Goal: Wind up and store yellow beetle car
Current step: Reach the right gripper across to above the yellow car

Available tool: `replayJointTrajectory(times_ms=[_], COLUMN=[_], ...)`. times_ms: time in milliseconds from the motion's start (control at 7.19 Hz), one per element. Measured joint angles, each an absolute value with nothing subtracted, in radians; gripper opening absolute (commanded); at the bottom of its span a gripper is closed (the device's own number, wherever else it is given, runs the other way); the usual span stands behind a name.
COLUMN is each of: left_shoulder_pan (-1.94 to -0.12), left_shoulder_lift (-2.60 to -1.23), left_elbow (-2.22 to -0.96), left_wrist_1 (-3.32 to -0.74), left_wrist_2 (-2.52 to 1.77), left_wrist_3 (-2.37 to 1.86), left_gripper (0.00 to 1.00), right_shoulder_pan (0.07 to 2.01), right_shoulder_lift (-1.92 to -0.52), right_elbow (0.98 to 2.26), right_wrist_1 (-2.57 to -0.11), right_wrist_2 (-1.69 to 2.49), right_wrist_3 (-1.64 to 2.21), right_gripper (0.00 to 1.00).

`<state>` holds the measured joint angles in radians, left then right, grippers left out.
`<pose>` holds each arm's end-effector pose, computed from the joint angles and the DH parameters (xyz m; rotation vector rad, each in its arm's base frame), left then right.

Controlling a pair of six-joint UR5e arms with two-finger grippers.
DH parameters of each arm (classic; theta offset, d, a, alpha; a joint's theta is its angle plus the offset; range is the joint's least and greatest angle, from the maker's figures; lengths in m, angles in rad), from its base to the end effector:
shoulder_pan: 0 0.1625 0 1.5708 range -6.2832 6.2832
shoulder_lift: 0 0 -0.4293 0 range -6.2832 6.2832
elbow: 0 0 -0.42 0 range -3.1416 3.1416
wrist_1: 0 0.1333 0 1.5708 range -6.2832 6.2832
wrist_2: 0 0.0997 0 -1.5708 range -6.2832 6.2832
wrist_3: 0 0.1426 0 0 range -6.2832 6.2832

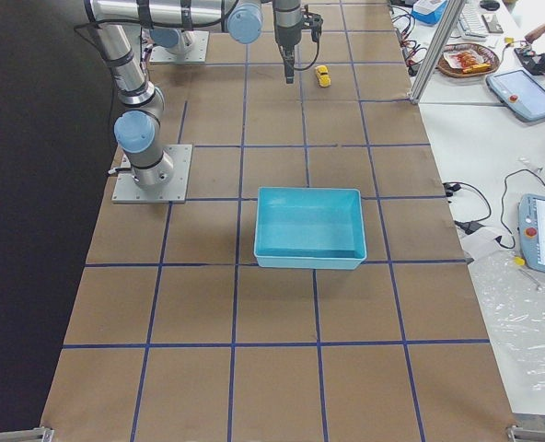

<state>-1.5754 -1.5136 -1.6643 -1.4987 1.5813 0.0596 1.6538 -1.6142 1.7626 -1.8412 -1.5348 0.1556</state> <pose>-0.1341 -0.4993 0.4369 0.1001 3.1280 -0.0555 0.1805 -0.4998 0.4000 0.1086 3.0842 -0.1805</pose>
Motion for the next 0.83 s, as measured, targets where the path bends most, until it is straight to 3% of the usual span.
replayJointTrajectory(times_ms=[834], left_shoulder_pan=[-1.560], left_shoulder_lift=[-1.516], left_elbow=[-1.664], left_wrist_1=[-1.499], left_wrist_2=[1.582], left_wrist_3=[0.063], left_gripper=[1.00], right_shoulder_pan=[1.798], right_shoulder_lift=[-1.474], right_elbow=[1.769], right_wrist_1=[-1.933], right_wrist_2=[-1.516], right_wrist_3=[1.112], right_gripper=[0.99])
